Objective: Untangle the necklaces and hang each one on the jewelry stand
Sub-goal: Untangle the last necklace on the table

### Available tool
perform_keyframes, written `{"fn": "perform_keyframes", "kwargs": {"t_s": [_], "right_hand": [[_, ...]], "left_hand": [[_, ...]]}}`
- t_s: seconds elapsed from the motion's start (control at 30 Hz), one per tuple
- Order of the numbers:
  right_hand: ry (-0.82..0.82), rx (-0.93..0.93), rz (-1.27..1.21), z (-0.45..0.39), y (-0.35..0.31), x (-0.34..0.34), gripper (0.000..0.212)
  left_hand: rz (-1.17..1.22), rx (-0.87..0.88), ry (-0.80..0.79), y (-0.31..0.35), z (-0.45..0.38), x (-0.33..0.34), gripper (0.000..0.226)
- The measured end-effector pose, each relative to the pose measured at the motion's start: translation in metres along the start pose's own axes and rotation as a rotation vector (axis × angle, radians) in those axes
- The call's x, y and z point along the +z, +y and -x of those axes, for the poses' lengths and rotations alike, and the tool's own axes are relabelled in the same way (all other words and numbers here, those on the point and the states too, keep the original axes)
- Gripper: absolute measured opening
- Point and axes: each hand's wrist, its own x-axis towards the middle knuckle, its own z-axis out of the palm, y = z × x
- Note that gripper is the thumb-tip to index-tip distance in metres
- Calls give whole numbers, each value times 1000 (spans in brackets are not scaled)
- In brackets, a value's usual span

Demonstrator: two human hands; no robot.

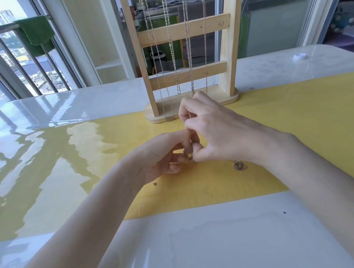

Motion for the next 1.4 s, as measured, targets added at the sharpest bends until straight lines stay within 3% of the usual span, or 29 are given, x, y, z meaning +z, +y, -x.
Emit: {"fn": "perform_keyframes", "kwargs": {"t_s": [0.1,0.2,0.3,0.63,0.83,1.1,1.3,1.4], "right_hand": [[1,64,-129,2,5,-1,17],[127,161,-391,5,13,-3,15],[182,206,-549,4,16,-3,11],[189,248,-544,-1,8,1,6],[87,362,-631,0,7,4,18],[86,524,-887,8,17,3,7],[-39,540,-1083,11,23,8,4],[-128,546,-1193,12,23,9,10]], "left_hand": [[110,-38,-38,0,2,-5,24],[318,-14,-11,-2,2,-10,24],[375,39,6,0,2,-9,14],[259,87,120,1,0,0,22],[86,179,154,0,1,4,27],[-176,450,303,-3,1,5,27],[-278,539,225,-5,-3,6,17],[-590,750,303,-7,-3,6,20]]}}
